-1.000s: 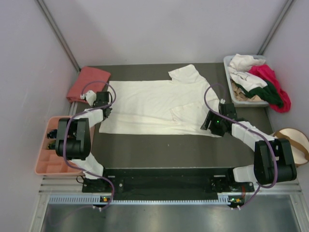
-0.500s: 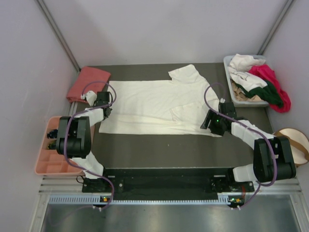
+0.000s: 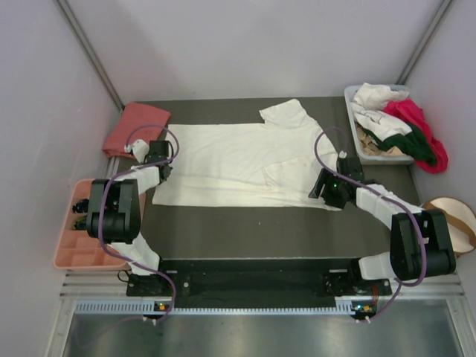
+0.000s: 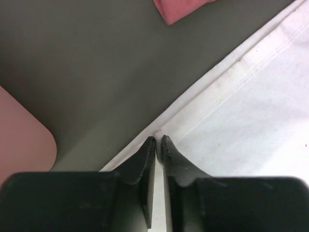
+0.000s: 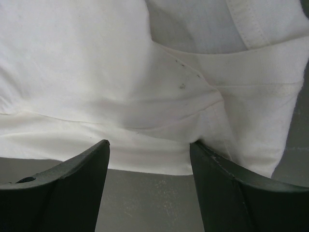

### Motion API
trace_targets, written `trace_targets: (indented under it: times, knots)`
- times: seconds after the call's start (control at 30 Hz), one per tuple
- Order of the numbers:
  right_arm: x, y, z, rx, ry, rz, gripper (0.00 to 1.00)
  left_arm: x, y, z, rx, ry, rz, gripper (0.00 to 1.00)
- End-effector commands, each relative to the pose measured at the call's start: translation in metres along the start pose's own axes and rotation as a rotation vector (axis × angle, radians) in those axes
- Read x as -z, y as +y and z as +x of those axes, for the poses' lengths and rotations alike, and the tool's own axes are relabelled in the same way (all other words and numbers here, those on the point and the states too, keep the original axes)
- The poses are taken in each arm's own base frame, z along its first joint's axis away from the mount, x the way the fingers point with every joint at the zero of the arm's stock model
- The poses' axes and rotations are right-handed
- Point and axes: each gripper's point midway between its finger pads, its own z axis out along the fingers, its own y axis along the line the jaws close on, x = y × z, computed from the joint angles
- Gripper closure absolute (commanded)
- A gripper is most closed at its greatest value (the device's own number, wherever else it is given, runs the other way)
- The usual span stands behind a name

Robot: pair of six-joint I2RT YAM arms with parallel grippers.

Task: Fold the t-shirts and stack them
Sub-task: Grap the side of the flattened tshirt furthest away from the robot with both arms

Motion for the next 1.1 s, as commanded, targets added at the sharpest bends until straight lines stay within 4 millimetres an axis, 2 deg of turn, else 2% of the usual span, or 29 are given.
trace_targets:
  times: [0.0,0.33,0.4,0.47,0.5,0.6,0.63,0.7,0.83,0.93,1.07]
  knots:
    - [0.006,-0.008,-0.003,0.009,-0.013,0.055,0.32,0.006,-0.002,-0.029,0.039,-0.072,-0.011,0.77]
    - [0.026,-0.003,-0.016,0.028,-0.070,0.049,0.31,0.019,0.001,-0.041,0.079,-0.102,-0.013,0.37]
    - [0.029,-0.001,-0.019,0.032,-0.077,0.045,0.31,0.023,-0.001,-0.045,0.092,-0.110,-0.003,0.27]
    - [0.033,0.004,-0.022,0.036,-0.091,0.027,0.31,0.027,-0.003,-0.048,0.102,-0.113,0.013,0.23]
    - [0.034,0.006,-0.024,0.039,-0.098,0.017,0.31,0.029,-0.005,-0.051,0.109,-0.117,0.023,0.17]
    - [0.043,0.017,-0.034,0.047,-0.137,-0.024,0.31,0.034,-0.012,-0.052,0.121,-0.106,0.060,0.13]
    - [0.046,0.019,-0.036,0.047,-0.148,-0.034,0.31,0.035,-0.013,-0.052,0.124,-0.103,0.068,0.08]
    - [0.054,0.026,-0.046,0.051,-0.182,-0.053,0.31,0.039,-0.017,-0.051,0.133,-0.090,0.096,0.07]
    - [0.061,0.031,-0.053,0.056,-0.192,-0.057,0.31,0.049,-0.025,-0.044,0.126,-0.080,0.133,0.06]
    - [0.062,0.021,-0.051,0.038,-0.189,0.000,0.31,0.058,-0.027,-0.035,0.111,-0.076,0.152,0.06]
    - [0.066,-0.014,-0.046,-0.009,-0.208,0.174,0.31,0.062,-0.023,-0.022,0.094,-0.057,0.163,0.06]
